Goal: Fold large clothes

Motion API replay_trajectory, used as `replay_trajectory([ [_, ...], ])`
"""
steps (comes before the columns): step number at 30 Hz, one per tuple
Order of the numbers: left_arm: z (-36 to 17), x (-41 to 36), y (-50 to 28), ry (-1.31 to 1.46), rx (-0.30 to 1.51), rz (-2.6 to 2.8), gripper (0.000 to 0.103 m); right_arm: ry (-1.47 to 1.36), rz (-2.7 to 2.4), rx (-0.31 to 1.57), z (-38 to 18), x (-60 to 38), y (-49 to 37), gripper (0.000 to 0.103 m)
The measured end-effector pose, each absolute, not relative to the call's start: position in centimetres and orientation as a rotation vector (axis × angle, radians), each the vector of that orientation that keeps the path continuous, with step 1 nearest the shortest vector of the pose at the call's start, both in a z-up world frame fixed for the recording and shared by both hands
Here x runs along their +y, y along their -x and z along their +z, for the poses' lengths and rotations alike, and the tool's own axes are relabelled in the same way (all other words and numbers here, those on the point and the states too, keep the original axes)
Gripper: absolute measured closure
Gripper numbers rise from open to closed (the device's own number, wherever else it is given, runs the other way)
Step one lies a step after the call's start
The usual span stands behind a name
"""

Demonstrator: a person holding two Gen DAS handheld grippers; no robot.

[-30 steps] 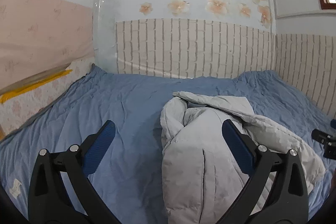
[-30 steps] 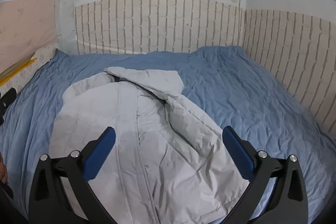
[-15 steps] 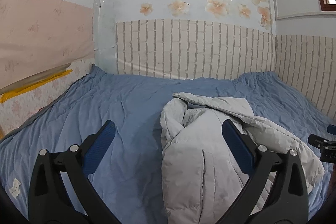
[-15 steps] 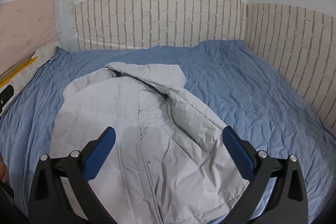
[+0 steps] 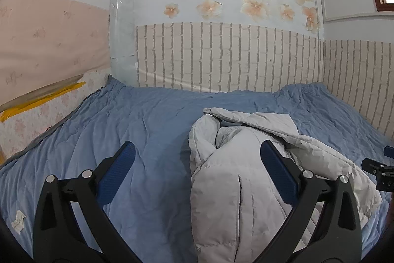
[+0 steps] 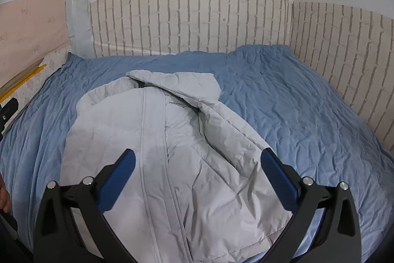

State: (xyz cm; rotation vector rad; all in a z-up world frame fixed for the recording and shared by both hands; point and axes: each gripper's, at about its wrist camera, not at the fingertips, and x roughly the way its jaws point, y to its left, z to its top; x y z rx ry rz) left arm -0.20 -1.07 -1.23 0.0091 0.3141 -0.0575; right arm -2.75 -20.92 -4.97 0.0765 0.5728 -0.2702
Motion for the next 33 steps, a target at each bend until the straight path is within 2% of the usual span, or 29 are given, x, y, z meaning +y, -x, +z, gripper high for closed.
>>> replay_trajectory([
  [33, -1.27, -1.22, 0.32, -0.018, 0.315, -0.044, 0.003, -0.079, -0.274, 0.577, -5.28, -21.19, 2.74, 0.002],
])
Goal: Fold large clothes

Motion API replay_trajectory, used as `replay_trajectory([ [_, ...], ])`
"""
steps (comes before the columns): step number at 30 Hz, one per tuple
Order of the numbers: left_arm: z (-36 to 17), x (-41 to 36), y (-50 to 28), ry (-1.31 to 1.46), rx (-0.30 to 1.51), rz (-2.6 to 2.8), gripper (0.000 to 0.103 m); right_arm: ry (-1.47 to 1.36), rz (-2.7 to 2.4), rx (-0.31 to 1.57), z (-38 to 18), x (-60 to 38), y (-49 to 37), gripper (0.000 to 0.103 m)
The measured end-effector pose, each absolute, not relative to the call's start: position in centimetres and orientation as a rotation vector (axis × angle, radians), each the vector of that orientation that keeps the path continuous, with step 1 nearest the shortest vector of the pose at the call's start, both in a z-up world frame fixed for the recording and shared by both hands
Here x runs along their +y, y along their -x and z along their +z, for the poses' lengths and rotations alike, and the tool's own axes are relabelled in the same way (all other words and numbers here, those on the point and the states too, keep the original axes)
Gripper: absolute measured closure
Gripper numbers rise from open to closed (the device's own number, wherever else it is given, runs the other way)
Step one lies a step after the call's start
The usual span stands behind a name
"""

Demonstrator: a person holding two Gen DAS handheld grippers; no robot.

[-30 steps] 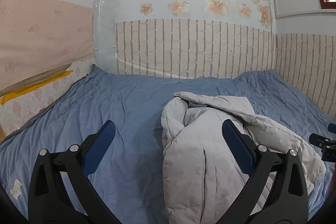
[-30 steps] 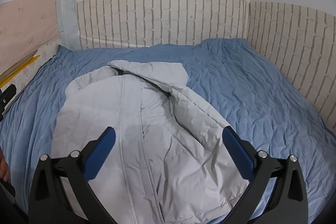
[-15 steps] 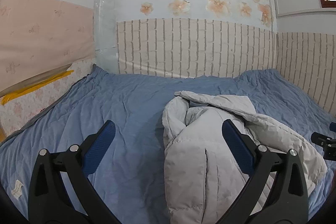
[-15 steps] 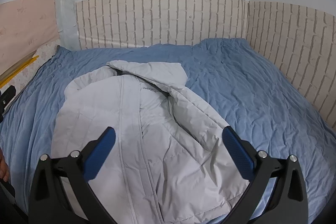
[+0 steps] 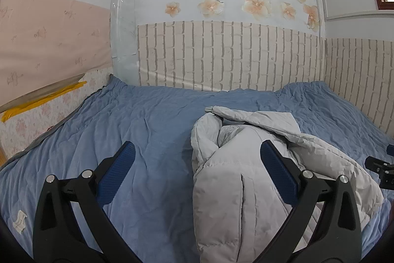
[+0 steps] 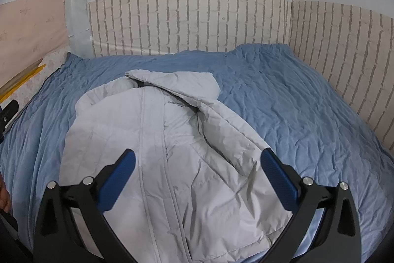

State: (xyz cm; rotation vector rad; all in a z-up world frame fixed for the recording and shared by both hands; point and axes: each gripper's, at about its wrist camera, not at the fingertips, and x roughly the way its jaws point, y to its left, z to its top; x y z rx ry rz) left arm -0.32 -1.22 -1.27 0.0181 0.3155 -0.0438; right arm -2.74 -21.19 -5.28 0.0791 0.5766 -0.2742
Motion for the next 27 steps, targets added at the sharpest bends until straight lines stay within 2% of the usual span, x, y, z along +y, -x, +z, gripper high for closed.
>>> replay_trajectory([
  [18, -1.6, -0.9, -0.1, -0.008, 0.341, -0.032, 0.003, -0.077, -0.28, 0.583, -5.6, -21.3, 2.7, 0.002],
  [27, -3.7, -0.5, -2.3, -0.016, 0.425, 0.023, 0.003, -0.079, -0.294, 0.596, -6.1, -21.7, 2.3, 0.002],
])
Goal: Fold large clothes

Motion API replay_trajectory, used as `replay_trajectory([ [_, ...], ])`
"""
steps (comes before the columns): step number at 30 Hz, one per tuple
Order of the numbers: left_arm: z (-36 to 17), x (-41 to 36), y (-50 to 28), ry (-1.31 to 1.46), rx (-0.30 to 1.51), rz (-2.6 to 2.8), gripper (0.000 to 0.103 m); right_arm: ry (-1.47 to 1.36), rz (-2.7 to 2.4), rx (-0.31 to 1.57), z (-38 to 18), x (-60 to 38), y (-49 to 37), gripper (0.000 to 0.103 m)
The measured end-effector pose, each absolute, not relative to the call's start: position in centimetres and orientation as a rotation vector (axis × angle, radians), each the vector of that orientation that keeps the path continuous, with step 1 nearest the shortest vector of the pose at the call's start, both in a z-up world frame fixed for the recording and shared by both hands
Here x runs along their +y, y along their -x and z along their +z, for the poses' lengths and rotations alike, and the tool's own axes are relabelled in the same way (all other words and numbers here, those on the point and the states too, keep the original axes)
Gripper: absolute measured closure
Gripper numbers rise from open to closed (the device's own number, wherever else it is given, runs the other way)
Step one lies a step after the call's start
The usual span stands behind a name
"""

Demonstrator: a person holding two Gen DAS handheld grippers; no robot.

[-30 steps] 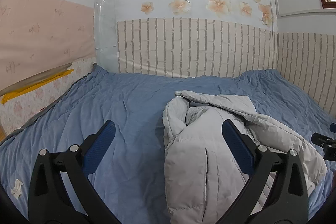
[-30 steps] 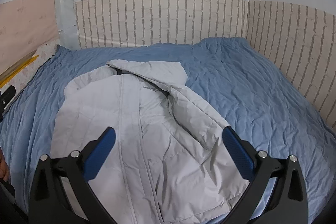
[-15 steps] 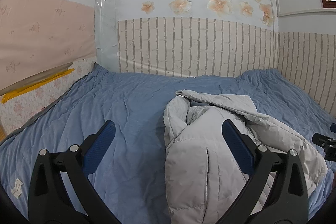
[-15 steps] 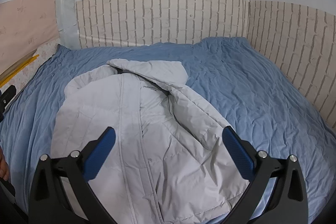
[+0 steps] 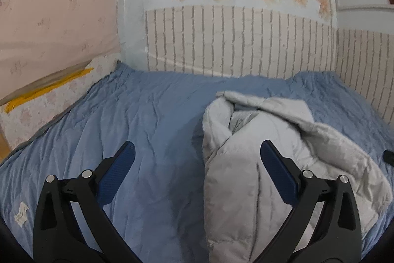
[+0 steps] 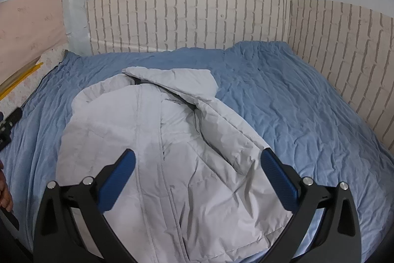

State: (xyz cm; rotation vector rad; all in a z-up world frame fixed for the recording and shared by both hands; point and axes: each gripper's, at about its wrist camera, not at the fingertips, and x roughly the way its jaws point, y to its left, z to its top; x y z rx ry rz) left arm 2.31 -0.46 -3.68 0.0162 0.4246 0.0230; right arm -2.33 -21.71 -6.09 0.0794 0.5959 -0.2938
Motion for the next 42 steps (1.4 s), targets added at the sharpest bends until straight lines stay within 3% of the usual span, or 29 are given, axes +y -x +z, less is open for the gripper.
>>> replay_trajectory([
  [16, -7.0, -1.1, -4.7, -0.053, 0.535, 0.048, 0.003, -0.076, -0.337, 0.626, -5.9, -23.2, 1.5, 0.002],
  [33, -17.4, -3.9, -8.2, -0.034, 0.94, -0.059, 0.003, 0.187, -0.596, 1.039, -18.3, -29.9, -6.8, 0.002],
  [40, -20.1, -5.1, -8.7, -0.046, 1.02, -0.081, 0.003, -0.061, -0.575, 1.112, -19.9, -33.5, -5.6, 0.003],
  [42, -21.3, -5.4, -8.7, -0.054, 1.045, -0.088, 0.003, -0.136, -0.537, 1.134, -21.2, -34.2, -5.3, 0.012],
])
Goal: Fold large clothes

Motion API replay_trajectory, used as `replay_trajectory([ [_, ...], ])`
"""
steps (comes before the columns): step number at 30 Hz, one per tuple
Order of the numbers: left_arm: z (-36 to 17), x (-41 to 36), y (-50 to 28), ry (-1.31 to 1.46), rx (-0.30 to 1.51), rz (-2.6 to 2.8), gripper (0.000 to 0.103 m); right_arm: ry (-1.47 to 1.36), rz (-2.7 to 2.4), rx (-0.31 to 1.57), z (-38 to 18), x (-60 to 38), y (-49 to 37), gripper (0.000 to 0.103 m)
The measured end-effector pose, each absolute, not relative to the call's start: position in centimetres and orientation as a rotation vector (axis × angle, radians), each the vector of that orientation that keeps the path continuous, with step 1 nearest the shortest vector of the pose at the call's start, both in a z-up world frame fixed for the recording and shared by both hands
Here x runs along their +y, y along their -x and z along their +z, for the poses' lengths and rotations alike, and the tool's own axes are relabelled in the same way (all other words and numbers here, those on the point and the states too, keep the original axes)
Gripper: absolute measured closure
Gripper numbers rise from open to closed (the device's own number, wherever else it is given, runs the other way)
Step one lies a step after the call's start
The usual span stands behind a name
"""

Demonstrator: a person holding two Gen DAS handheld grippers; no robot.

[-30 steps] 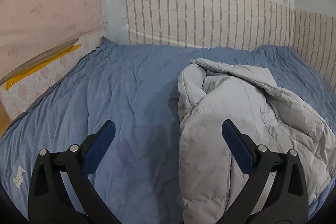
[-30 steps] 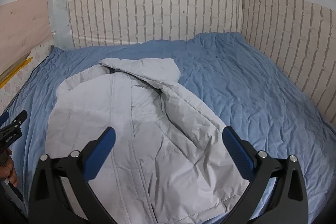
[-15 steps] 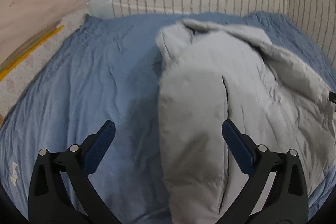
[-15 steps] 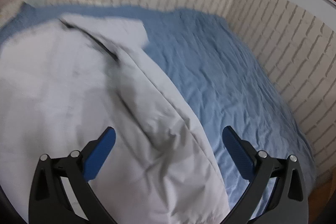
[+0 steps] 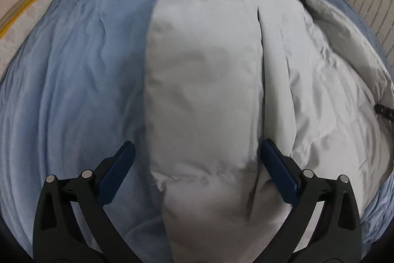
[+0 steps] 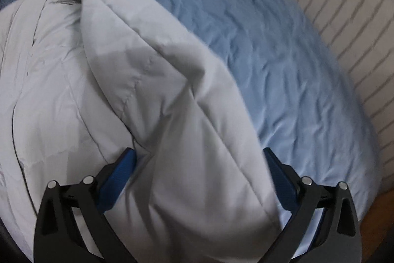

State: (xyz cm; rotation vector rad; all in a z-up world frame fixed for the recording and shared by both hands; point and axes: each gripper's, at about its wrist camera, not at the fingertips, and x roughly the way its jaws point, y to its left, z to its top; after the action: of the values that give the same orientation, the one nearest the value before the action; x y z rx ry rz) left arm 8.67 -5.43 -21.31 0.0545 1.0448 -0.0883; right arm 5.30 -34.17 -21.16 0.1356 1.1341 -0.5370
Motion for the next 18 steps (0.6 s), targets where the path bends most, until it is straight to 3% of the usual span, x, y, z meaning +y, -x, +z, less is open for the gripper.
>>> replay_trajectory([
  [2, -21.9, -5.8, -8.8, -0.071, 1.044, -0.088, 0.003, -0.228, -0.481, 1.148, -21.8, -34.4, -5.2, 0.03],
  [3, -22.0, -6.0, -8.6, -0.074, 1.038, -0.087, 0.003, -0.273, -0.445, 1.15, -21.8, -34.4, -5.0, 0.046],
  [4, -22.0, -6.1, -8.5, -0.069, 1.035, -0.093, 0.008, -0.287, -0.422, 1.147, -21.6, -34.0, -5.0, 0.052],
  [6, -22.0, -6.1, -8.6, -0.048, 1.048, -0.128, 0.023, -0.26, -0.393, 1.131, -20.9, -33.1, -4.6, 0.076],
  [8, -21.9, -6.5, -8.6, -0.065, 1.056, -0.137, 0.051, -0.227, -0.376, 1.114, -20.3, -31.9, -4.2, 0.086],
  [9, -21.5, -6.6, -8.8, -0.082, 1.06, -0.158, 0.07, -0.209, -0.365, 1.103, -19.8, -31.1, -3.9, 0.09],
  [11, -20.8, -6.9, -8.9, -0.106, 1.066, -0.182, 0.084, -0.191, -0.34, 1.078, -18.7, -29.6, -3.1, 0.094],
  [18, -14.7, 0.4, -10.8, 0.12, 0.966, -0.145, 0.089, -0.158, -0.121, 0.952, -12.1, -23.6, 2.3, 0.099],
])
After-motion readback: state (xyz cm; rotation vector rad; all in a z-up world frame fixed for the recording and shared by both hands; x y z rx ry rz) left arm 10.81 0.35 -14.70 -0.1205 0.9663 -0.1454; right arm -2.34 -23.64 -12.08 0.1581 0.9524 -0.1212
